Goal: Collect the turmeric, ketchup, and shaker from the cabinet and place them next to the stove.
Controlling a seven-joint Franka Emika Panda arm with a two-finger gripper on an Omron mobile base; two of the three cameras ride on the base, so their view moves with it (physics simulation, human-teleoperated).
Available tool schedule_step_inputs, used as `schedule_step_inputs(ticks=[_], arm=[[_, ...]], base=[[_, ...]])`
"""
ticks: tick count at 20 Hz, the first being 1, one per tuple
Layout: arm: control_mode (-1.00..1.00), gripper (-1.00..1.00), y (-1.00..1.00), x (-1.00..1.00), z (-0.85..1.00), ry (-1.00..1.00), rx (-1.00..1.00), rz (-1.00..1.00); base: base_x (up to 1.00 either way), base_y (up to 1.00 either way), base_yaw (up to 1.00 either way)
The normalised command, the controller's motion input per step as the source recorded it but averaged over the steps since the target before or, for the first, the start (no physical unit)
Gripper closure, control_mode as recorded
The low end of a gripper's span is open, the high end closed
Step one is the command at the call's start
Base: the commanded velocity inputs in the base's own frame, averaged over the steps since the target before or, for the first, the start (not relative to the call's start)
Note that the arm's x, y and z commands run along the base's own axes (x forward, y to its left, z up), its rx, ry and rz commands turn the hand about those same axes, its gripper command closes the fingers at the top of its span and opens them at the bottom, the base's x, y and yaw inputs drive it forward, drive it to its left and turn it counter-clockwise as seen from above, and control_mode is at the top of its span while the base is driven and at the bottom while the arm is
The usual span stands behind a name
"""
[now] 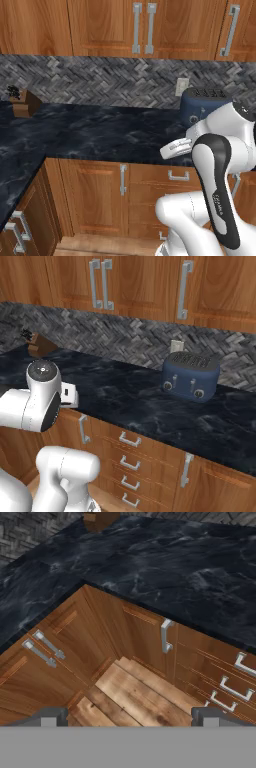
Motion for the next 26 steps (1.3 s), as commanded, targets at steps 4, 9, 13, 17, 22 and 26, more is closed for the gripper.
schedule_step_inputs(ticks=[4,9,13,17,22,26], arm=[[1.0,-1.0,0.0,0.0,0.0,0.0,0.0,0.0],[1.0,-1.0,0.0,0.0,0.0,0.0,0.0,0.0],[1.0,-1.0,0.0,0.0,0.0,0.0,0.0,0.0],[1.0,-1.0,0.0,0.0,0.0,0.0,0.0,0.0],[1.0,-1.0,0.0,0.0,0.0,0.0,0.0,0.0],[1.0,-1.0,0.0,0.0,0.0,0.0,0.0,0.0]], base=[[-0.78,0.71,0.26],[-1.0,0.49,0.14],[-0.82,0.52,0.25],[-0.39,0.66,0.37],[-0.38,0.67,0.38],[-0.45,0.71,0.36]])
